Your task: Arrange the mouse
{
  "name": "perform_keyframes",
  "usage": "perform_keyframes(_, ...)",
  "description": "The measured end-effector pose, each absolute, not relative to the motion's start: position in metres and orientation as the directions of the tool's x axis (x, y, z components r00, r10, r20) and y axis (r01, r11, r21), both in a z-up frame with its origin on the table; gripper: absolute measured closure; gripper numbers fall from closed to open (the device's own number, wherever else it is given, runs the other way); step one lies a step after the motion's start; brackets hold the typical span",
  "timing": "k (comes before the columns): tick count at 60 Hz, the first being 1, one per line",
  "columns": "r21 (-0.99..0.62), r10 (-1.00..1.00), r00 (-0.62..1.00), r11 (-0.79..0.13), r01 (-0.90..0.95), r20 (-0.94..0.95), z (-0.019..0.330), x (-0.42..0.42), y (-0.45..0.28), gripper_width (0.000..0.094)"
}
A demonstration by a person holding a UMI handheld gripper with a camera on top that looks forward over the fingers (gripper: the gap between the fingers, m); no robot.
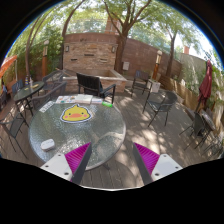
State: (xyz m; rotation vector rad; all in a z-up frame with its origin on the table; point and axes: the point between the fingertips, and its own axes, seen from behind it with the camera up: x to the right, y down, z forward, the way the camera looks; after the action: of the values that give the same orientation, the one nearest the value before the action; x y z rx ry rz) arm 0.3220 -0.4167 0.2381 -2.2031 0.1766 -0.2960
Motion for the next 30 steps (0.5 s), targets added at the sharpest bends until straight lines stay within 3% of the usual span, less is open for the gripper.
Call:
perform_keyframes(7,-0.786,-0.240,0.957,-0.618,-0.018,0.166,0.229,0.323,-0.422,0.0084)
perform_keyframes(19,-0.759,-0.235,0.957,-0.651,-0.024,0.171,0.185,0.294,-0.440,0.0082)
perform_keyframes(20,-0.753,-0.231,0.958,-0.658,-0.024,0.171,0.194,0.290,-0.434,0.0084)
perform_keyframes(30,-0.742,-0.159,0.982,-0.670,-0.028,0.106,0.133,0.199,-0.443,0.0079)
